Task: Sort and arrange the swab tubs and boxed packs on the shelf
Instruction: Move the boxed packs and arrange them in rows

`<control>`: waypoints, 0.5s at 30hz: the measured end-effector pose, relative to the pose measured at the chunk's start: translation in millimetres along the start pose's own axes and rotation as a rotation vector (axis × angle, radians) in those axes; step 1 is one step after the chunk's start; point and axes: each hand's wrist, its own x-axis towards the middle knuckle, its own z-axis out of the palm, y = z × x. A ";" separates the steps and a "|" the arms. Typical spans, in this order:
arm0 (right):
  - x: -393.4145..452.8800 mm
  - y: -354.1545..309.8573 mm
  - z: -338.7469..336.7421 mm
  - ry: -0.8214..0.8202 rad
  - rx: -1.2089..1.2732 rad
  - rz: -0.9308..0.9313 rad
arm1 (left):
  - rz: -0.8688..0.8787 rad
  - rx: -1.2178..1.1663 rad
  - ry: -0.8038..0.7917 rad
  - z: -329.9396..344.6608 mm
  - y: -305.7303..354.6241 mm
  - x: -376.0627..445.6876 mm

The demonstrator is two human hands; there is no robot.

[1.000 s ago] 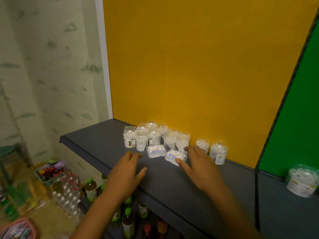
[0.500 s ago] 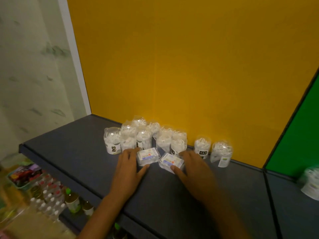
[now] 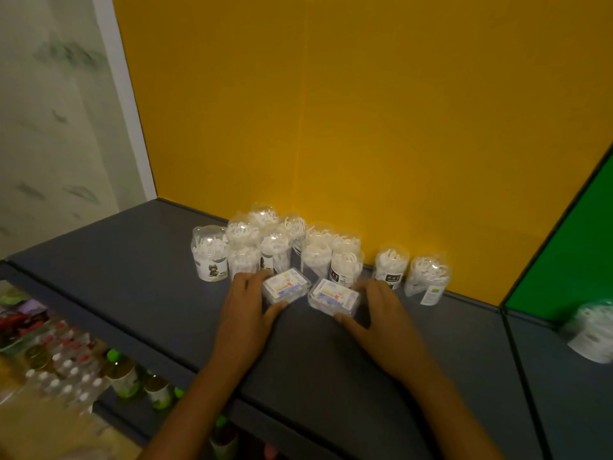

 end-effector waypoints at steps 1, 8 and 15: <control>-0.6 0.8 -0.3 0.004 0.002 -0.008 | -0.011 -0.033 0.005 -1.7 -0.4 0.2; 2.0 8.1 1.6 0.000 0.005 0.014 | 0.042 -0.389 0.118 -15.1 1.9 -2.0; 4.9 15.3 6.0 -0.020 -0.023 0.020 | 0.071 -0.531 0.082 -22.1 10.2 -7.1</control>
